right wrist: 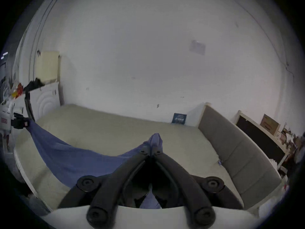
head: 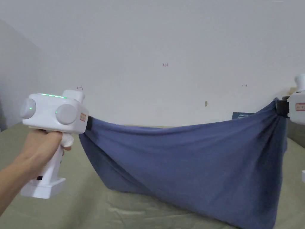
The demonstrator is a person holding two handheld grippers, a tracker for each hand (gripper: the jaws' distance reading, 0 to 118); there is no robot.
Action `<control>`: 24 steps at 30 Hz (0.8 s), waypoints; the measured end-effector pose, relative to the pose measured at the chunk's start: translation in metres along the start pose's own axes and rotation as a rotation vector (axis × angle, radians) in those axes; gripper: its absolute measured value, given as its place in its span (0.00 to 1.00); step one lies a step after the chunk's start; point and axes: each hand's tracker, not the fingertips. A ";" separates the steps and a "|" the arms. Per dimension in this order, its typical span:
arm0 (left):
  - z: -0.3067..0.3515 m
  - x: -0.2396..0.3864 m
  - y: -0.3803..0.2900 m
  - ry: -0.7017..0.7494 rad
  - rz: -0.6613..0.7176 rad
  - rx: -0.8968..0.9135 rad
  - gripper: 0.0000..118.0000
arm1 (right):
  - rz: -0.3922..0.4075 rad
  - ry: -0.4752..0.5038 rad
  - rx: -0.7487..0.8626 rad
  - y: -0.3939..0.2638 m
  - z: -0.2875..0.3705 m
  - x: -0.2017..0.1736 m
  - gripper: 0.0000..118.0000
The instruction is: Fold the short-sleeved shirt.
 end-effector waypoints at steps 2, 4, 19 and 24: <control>-0.002 0.004 0.022 0.038 -0.030 0.010 0.08 | -0.017 -0.019 0.016 0.013 0.004 0.001 0.00; -0.008 0.006 0.043 0.081 -0.052 0.008 0.08 | -0.037 -0.025 0.024 0.025 -0.001 0.004 0.00; -0.050 0.028 0.171 0.167 0.018 0.091 0.08 | 0.021 -0.107 0.071 0.139 -0.130 0.005 0.00; -0.087 0.037 0.207 0.240 0.026 0.127 0.08 | 0.041 -0.117 0.103 0.168 -0.169 0.003 0.00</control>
